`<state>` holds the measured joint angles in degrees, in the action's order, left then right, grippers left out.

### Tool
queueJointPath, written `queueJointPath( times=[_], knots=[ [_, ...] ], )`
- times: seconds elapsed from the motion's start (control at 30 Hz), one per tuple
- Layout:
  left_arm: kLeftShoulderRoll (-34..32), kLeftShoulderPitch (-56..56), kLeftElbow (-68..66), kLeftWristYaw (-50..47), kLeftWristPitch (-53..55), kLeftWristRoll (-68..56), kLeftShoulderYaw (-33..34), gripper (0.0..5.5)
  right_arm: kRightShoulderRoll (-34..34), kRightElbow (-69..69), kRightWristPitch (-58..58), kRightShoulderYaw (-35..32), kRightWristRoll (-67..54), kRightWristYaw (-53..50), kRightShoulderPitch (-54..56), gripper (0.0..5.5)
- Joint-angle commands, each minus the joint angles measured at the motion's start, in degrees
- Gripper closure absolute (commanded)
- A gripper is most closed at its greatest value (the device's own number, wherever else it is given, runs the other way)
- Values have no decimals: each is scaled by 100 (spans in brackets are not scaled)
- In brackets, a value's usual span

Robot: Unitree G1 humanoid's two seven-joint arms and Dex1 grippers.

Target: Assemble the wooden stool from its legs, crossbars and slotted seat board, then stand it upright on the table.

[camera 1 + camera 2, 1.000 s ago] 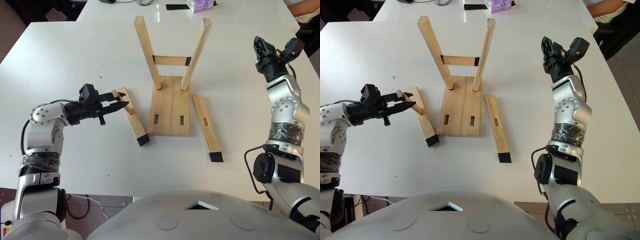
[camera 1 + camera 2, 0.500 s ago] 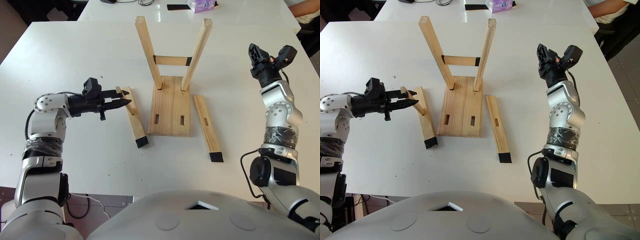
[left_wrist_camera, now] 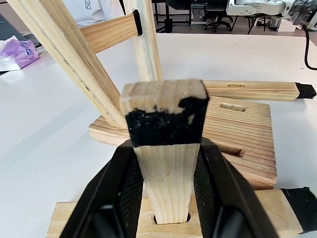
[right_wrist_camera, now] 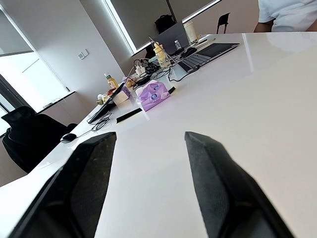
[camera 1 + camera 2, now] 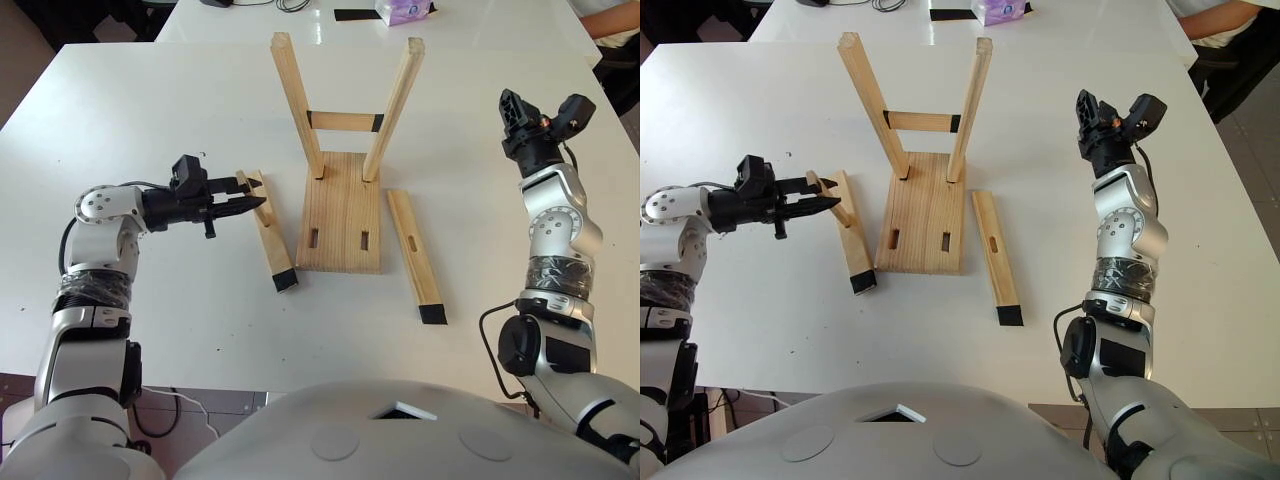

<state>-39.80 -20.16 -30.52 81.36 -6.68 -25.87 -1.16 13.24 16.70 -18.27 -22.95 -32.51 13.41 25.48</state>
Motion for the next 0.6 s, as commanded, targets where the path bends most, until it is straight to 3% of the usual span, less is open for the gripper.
queueJointPath(
  times=[0.03,0.37,0.4,0.6],
  knots=[
    [132,481,-394,-211,77,699,-383,419,-69,2,54,-16,38,-48,-70,294],
    [330,258,-335,-1017,300,592,-198,419,90,187,2,-23,94,-19,-48,294],
    [311,283,-193,-1101,383,524,-151,383,101,179,-4,-32,99,-22,-91,294],
    [244,879,1254,-1510,948,283,239,291,255,176,-98,-127,139,-22,-203,294]
  ],
)
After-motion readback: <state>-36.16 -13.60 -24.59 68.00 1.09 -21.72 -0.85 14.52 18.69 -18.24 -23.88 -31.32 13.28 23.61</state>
